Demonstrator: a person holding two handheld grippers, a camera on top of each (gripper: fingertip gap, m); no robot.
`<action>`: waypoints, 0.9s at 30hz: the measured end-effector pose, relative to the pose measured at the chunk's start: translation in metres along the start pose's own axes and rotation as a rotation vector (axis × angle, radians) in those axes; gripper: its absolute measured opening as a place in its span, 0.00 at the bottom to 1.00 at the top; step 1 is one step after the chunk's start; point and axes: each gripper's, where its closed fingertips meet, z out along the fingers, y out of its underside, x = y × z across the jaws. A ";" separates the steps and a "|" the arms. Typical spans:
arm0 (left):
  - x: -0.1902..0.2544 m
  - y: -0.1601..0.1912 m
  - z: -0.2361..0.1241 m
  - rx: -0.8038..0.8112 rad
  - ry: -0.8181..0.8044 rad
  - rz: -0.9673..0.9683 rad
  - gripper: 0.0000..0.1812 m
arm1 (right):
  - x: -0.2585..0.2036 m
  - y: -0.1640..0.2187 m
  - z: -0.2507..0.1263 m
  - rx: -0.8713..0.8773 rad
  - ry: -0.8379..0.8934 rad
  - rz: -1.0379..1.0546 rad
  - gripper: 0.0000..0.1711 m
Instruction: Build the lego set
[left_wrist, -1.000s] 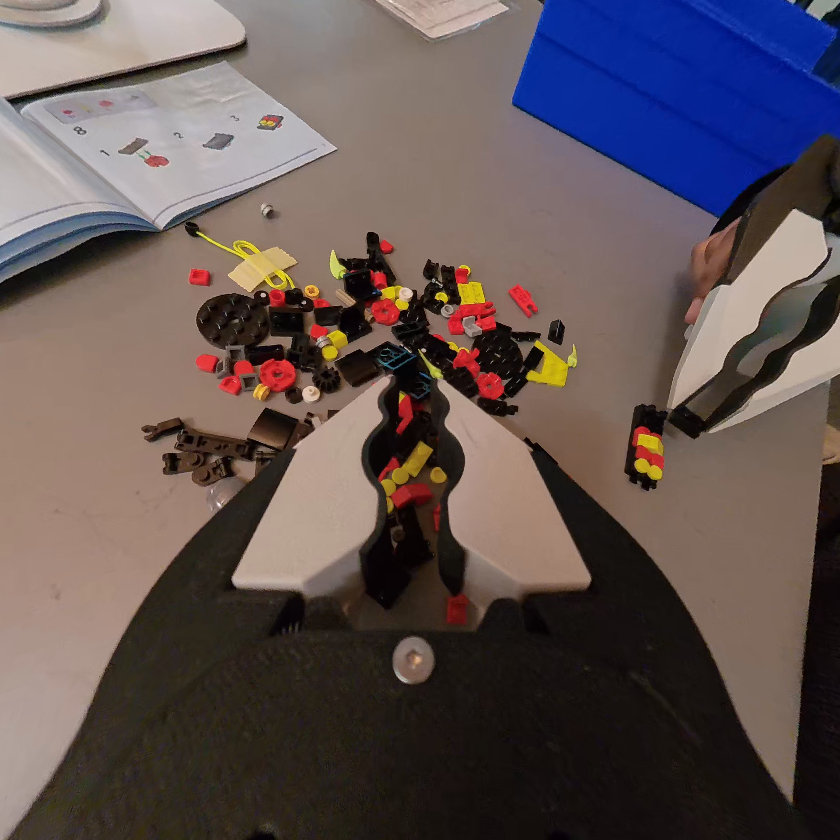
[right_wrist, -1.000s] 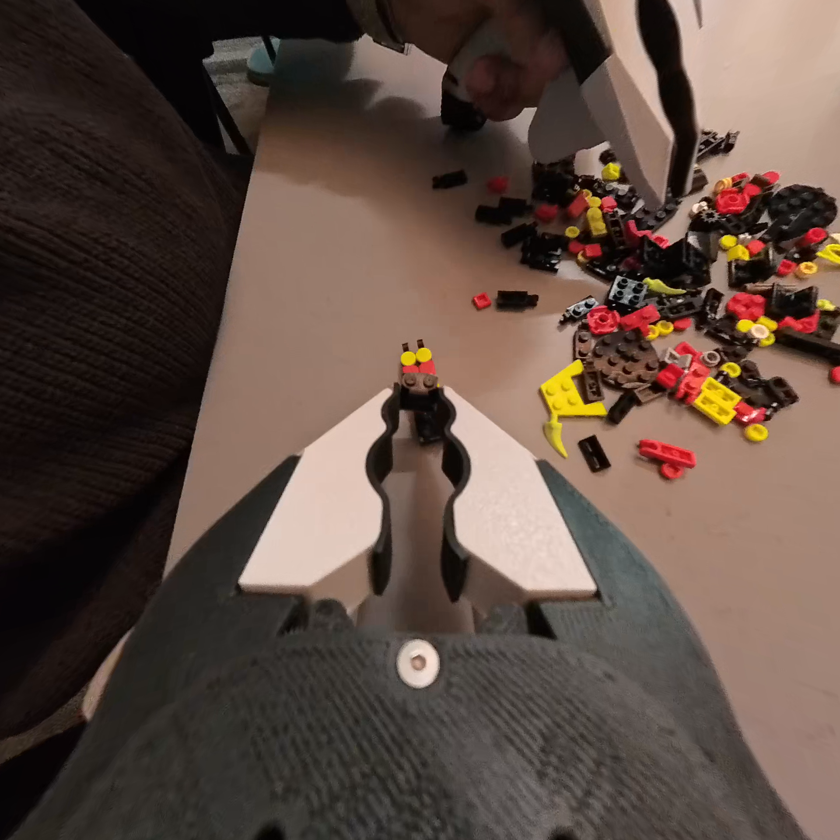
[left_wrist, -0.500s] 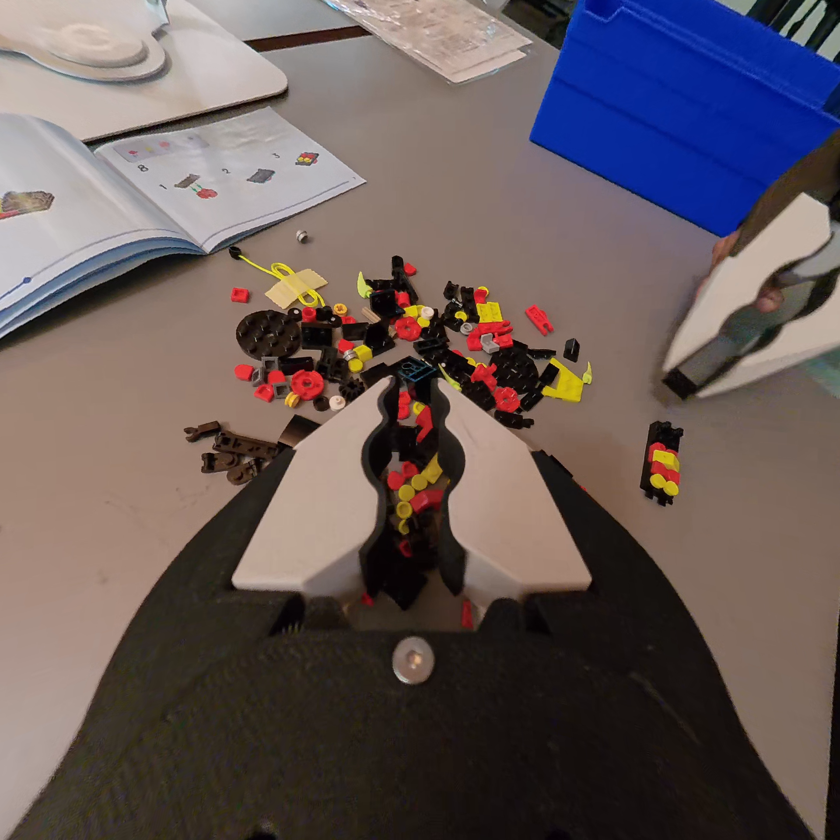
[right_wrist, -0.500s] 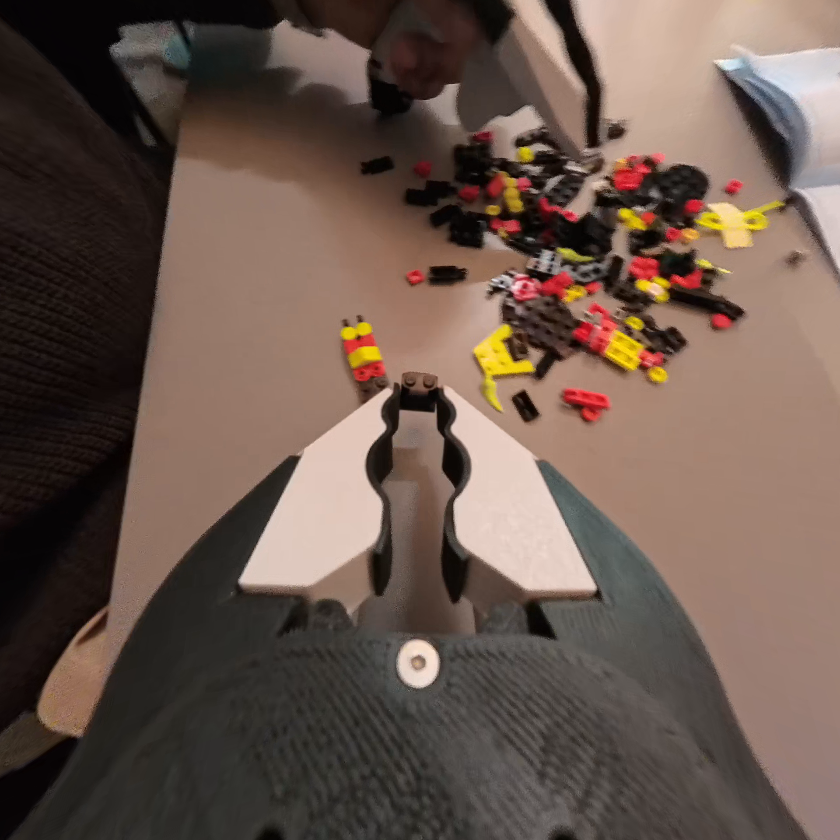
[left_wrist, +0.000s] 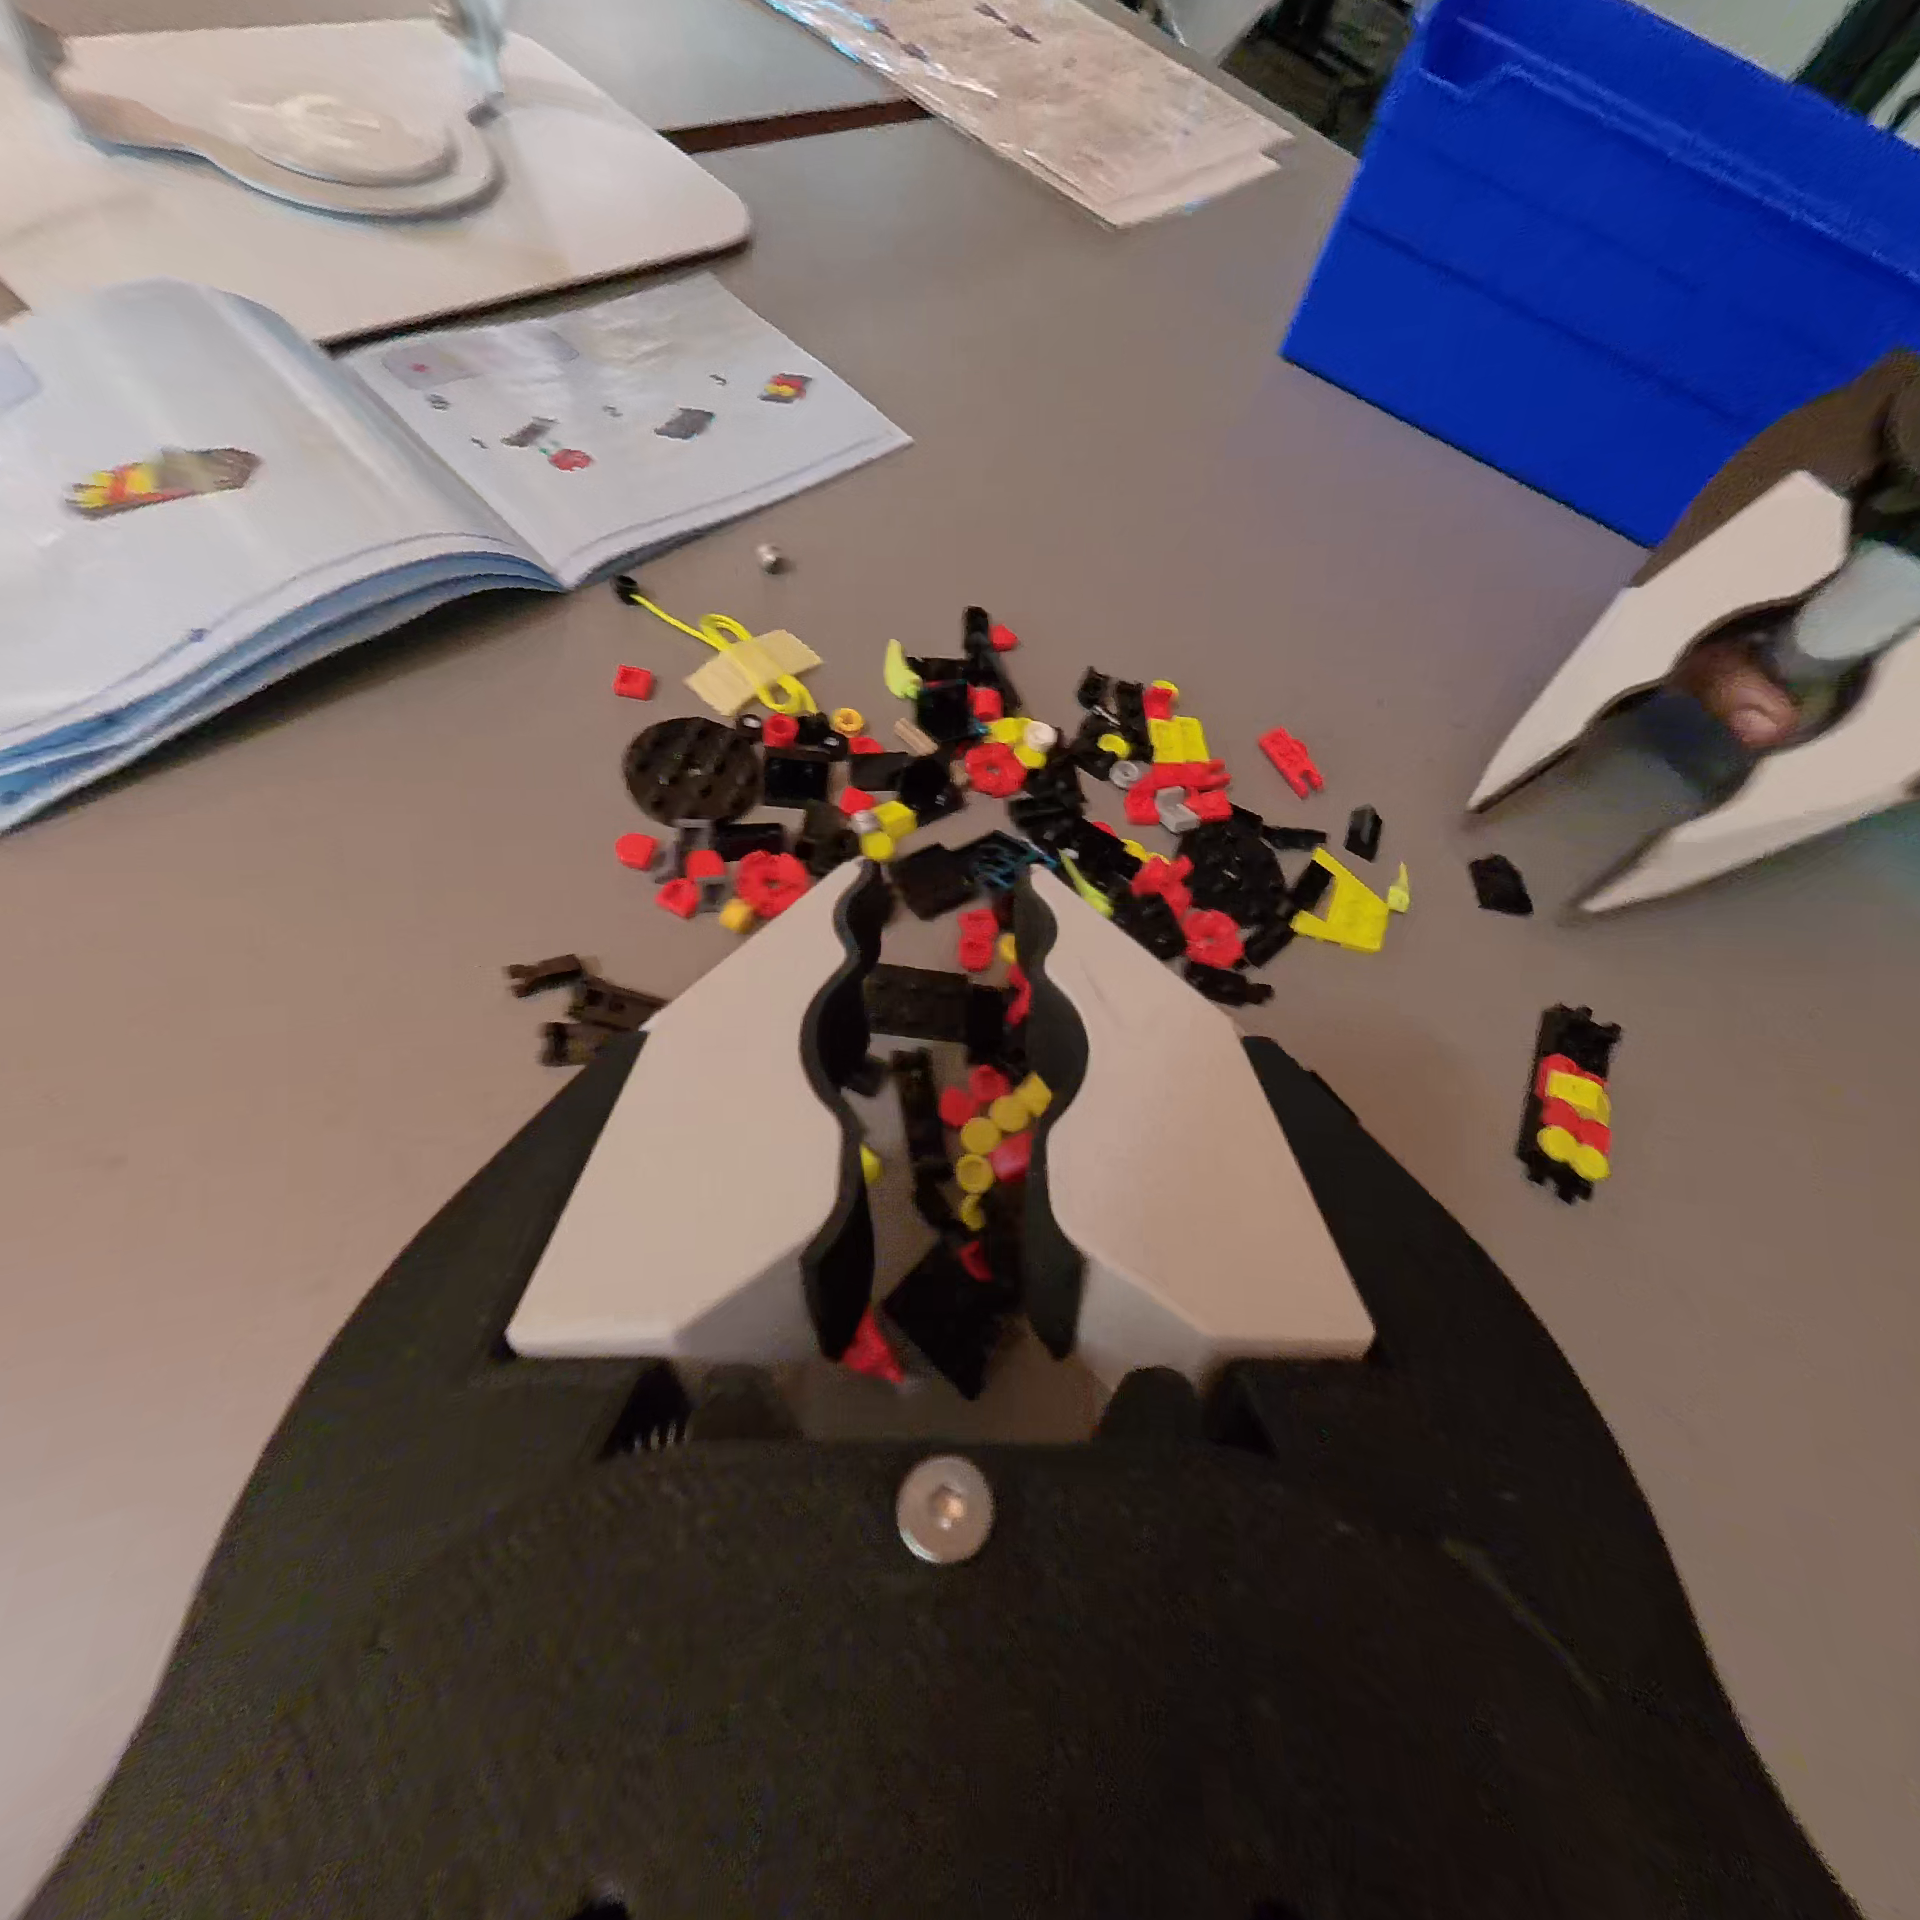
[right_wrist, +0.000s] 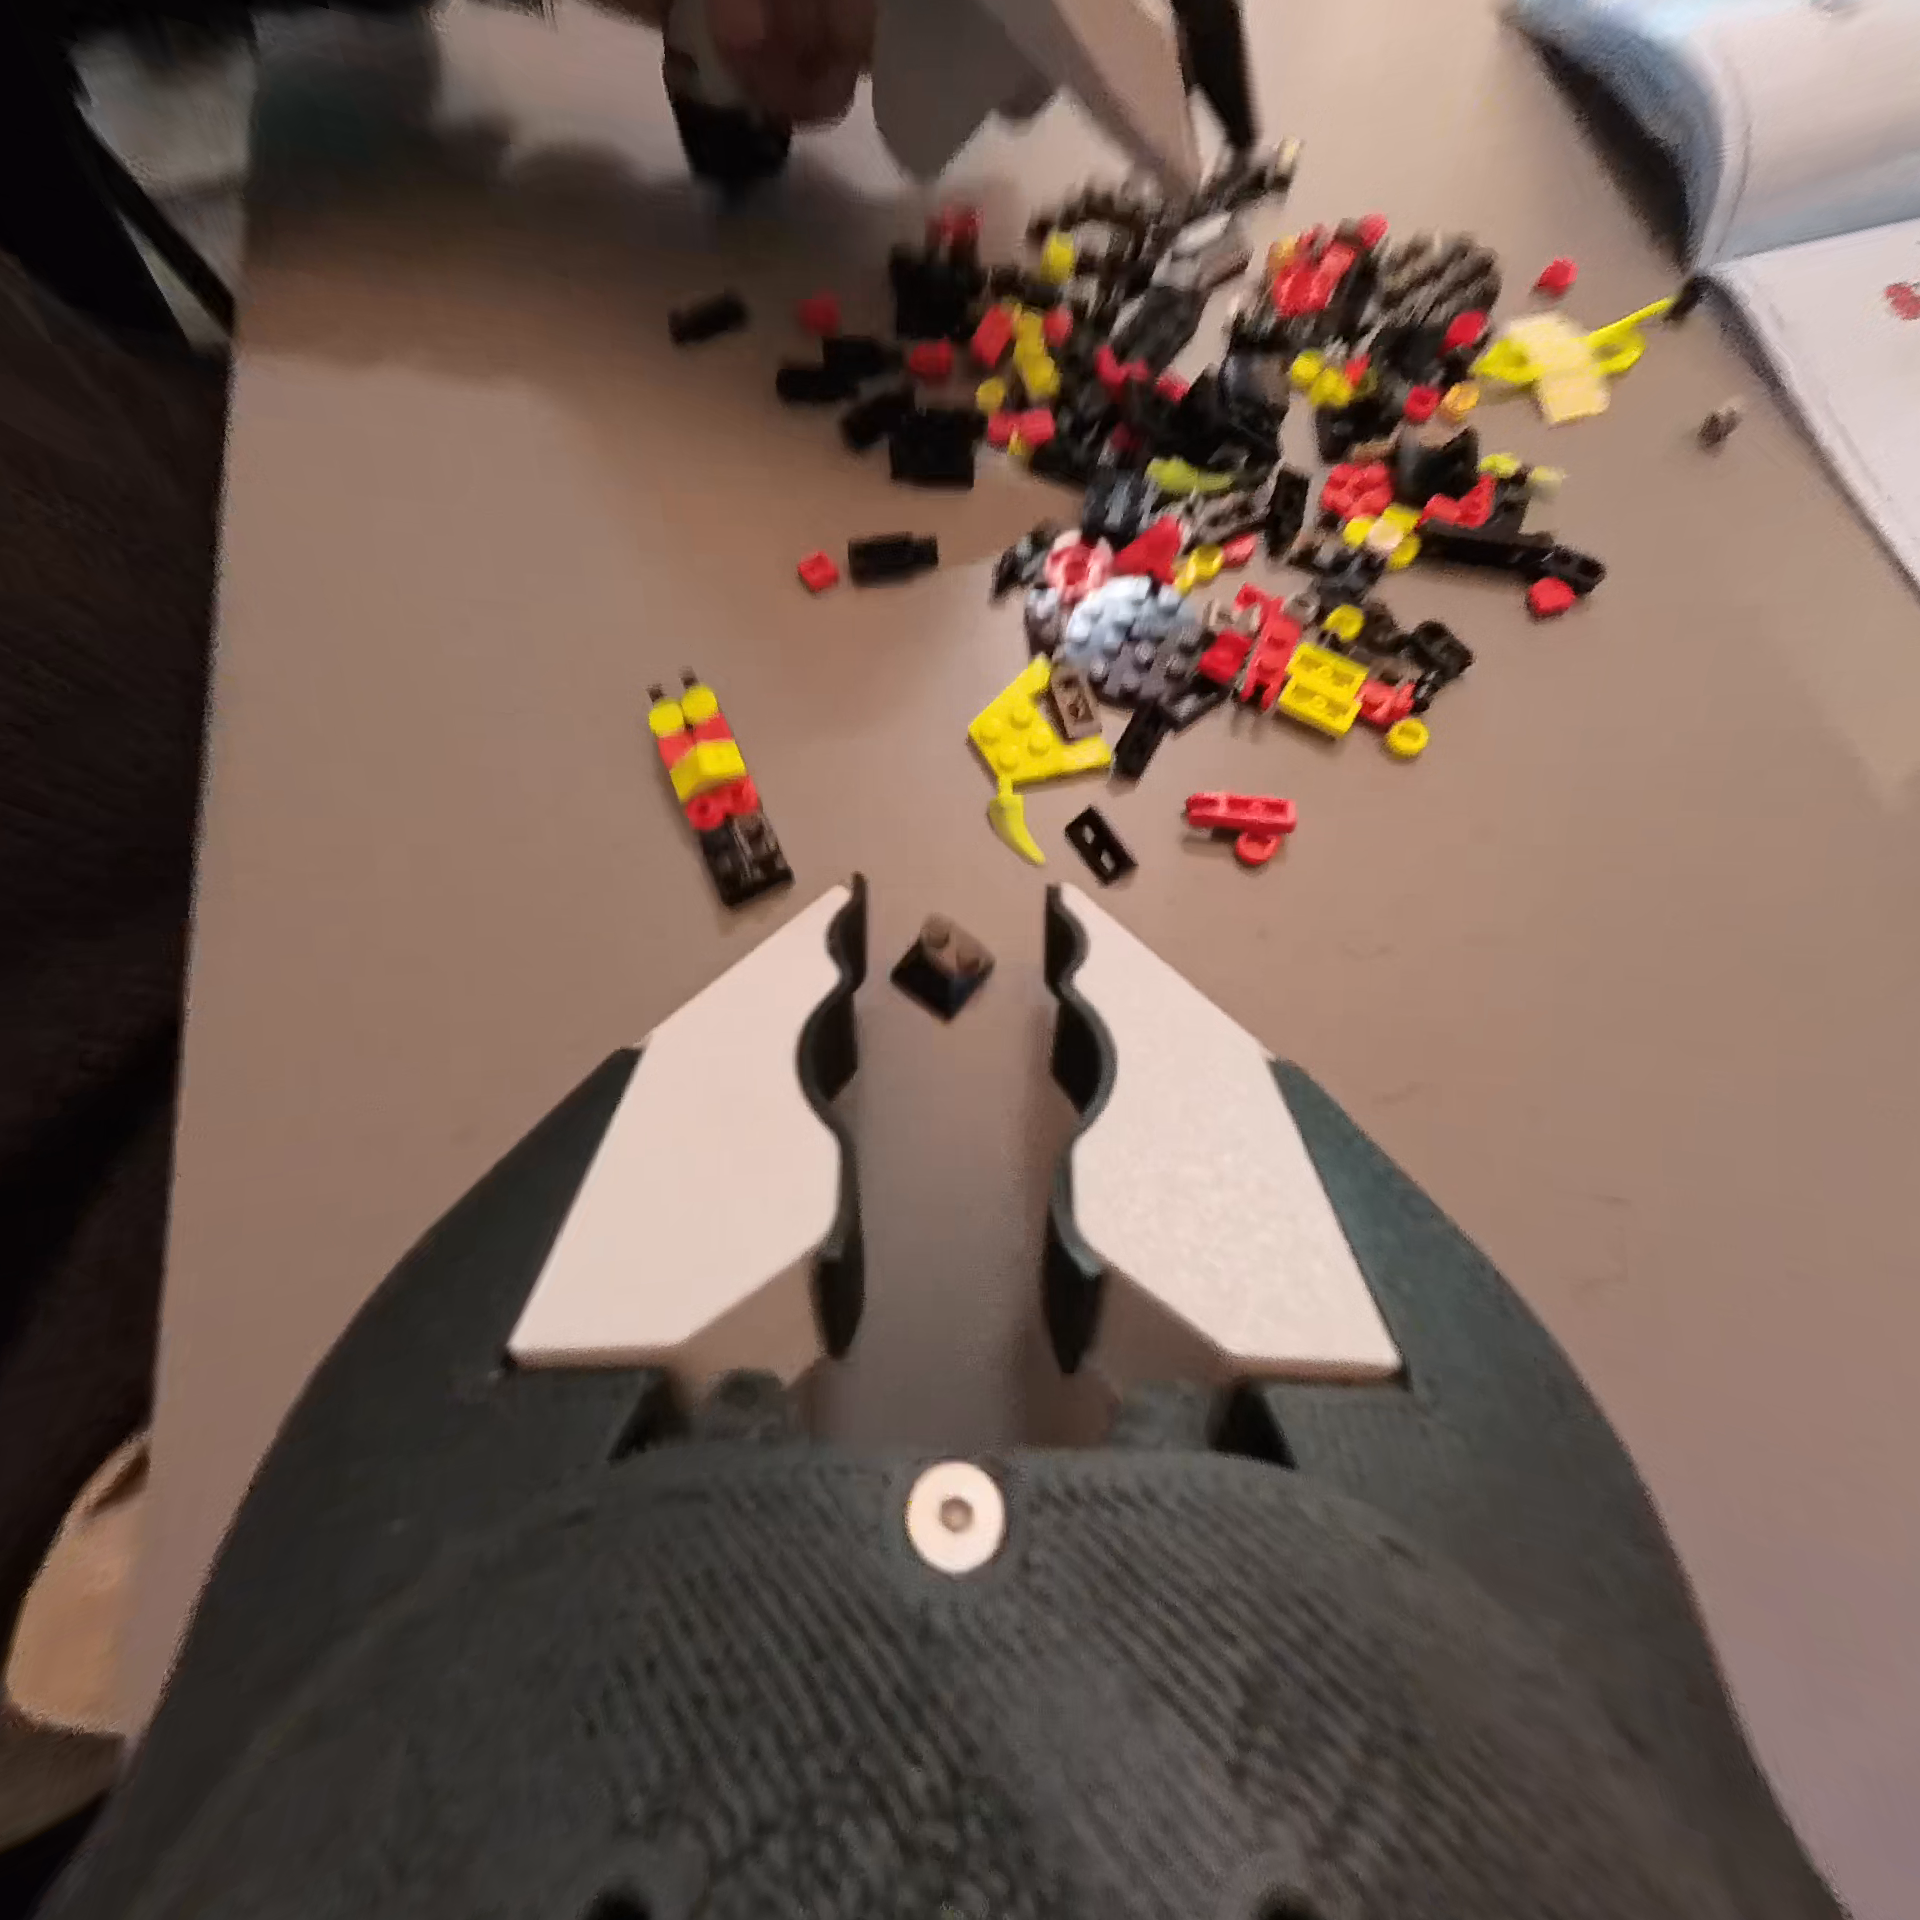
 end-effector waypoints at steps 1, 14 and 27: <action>-0.008 -0.003 -0.001 0.011 -0.029 -0.002 0.15 | 0.002 -0.010 -0.003 0.059 0.001 0.031 0.24; -0.134 -0.023 0.024 -0.270 -0.529 0.508 0.32 | 0.046 -0.053 -0.014 0.318 0.082 0.185 0.28; -0.146 -0.051 0.053 -0.233 -0.755 0.954 0.00 | 0.044 -0.058 -0.013 0.335 0.076 0.188 0.26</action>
